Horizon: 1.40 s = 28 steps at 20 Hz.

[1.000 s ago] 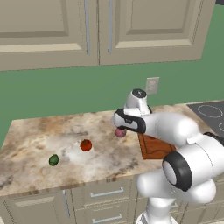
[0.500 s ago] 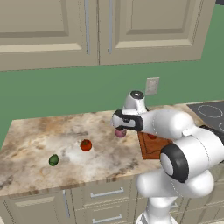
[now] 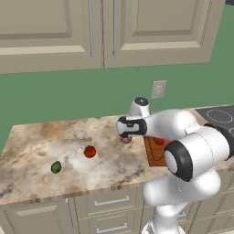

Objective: Place the avocado, onion, tomato, and bell pepper on the cutting board.

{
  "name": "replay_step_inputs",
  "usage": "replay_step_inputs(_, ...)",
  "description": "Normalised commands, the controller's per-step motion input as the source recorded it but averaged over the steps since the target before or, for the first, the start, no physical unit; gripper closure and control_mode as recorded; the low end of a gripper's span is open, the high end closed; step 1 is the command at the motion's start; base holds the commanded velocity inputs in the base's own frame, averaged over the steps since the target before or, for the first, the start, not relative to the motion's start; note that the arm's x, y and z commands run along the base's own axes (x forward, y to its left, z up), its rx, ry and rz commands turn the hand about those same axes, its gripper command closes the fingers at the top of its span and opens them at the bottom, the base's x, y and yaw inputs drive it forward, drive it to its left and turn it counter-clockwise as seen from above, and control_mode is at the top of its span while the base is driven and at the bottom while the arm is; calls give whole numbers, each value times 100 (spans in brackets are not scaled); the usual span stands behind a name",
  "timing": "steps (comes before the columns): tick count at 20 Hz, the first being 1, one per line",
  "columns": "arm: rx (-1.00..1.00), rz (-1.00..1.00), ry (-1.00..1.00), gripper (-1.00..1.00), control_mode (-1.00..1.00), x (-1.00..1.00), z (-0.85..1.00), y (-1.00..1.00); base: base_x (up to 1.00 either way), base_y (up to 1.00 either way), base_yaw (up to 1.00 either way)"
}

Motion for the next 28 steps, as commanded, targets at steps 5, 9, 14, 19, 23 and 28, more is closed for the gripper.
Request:
replay_step_inputs(5, 0, 0, 3, -100, -100, 25, -18, 2, 0, 0, 0)
replay_step_inputs(9, 0, 0, 2, -100, -100, 25, -17, 0, 0, 0, 0)
replay_step_inputs(14, 0, 0, 1, -100, -100, 20, -17, 2, 0, 0, 0)
replay_step_inputs(19, 0, 0, 3, -100, -100, 14, -22, 8, 0, 0, 0)
replay_step_inputs(23, 0, 0, 2, -100, -100, 15, -19, 2, 0, 0, 0)
replay_step_inputs(28, 0, 0, 0, 100, -100, 7, -15, 0, 0, 0, 0)
